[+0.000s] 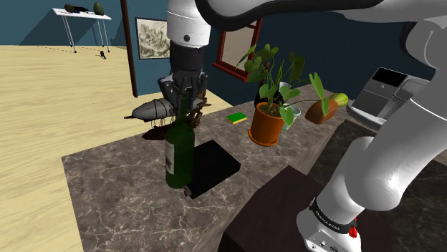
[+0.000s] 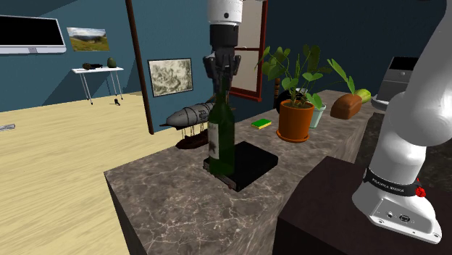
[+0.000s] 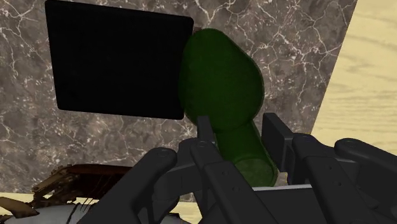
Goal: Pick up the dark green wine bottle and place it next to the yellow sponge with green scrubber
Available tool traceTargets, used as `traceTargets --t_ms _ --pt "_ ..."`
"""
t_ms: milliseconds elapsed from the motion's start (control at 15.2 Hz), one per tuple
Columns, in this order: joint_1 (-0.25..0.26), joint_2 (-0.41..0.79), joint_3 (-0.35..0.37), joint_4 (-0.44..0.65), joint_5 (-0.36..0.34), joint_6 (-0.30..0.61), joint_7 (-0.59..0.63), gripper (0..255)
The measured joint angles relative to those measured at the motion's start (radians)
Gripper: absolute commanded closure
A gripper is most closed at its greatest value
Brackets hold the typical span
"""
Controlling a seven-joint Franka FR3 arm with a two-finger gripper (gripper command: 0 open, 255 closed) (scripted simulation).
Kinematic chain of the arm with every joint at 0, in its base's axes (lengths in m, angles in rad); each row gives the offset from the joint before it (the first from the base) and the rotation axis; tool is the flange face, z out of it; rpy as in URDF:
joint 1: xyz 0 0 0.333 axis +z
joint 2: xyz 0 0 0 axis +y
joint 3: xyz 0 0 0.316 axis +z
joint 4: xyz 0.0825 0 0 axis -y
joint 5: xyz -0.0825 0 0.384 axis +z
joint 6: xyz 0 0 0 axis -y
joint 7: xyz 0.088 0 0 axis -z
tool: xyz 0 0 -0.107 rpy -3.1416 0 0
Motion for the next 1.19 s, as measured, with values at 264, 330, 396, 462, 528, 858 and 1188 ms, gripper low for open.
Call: traceTargets --t_ms 264,330,396,462,528,858,1188 --pt "-0.040 -0.042 -0.063 -0.040 0.011 0.000 -0.106 255" --pt "-0.052 -0.048 -0.082 -0.045 0.011 -0.001 -0.137 255" --pt "-0.061 -0.055 -0.096 -0.052 0.012 -0.002 -0.160 255" --pt "-0.070 -0.068 -0.112 -0.071 0.015 0.004 -0.188 255" --pt "-0.083 -0.067 -0.131 -0.069 0.012 0.002 -0.217 255" --pt "-0.132 -0.064 -0.205 -0.078 0.002 0.013 -0.339 255" --pt "-0.177 -0.049 -0.271 -0.062 -0.008 0.010 -0.447 255"
